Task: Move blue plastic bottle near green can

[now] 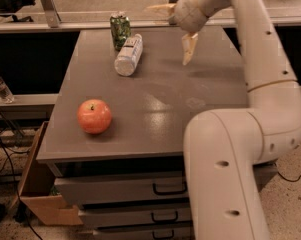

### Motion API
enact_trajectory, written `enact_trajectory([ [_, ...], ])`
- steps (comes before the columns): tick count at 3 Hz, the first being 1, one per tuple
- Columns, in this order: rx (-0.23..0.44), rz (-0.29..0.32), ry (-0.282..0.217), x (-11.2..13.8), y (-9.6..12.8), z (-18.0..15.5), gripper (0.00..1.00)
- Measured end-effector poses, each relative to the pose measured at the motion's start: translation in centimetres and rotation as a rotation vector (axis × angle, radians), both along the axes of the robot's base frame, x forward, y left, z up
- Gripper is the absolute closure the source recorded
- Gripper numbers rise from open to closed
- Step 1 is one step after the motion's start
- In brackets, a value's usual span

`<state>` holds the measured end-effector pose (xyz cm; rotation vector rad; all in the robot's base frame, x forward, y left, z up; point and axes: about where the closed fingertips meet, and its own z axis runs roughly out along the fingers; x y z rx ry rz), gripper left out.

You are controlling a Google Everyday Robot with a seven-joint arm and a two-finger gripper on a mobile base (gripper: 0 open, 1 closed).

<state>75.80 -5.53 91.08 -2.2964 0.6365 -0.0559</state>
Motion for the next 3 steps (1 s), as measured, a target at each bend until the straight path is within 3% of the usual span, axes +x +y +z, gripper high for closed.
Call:
enact_trajectory([
  [1,0.143,-0.123,0.023,-1.3,-6.3,2.3,0.0],
  [2,0.276,-0.249,0.012,-2.4,-12.2,5.3,0.0],
  [3,0.279,-0.252,0.011,-2.3,-12.2,5.3,0.0],
])
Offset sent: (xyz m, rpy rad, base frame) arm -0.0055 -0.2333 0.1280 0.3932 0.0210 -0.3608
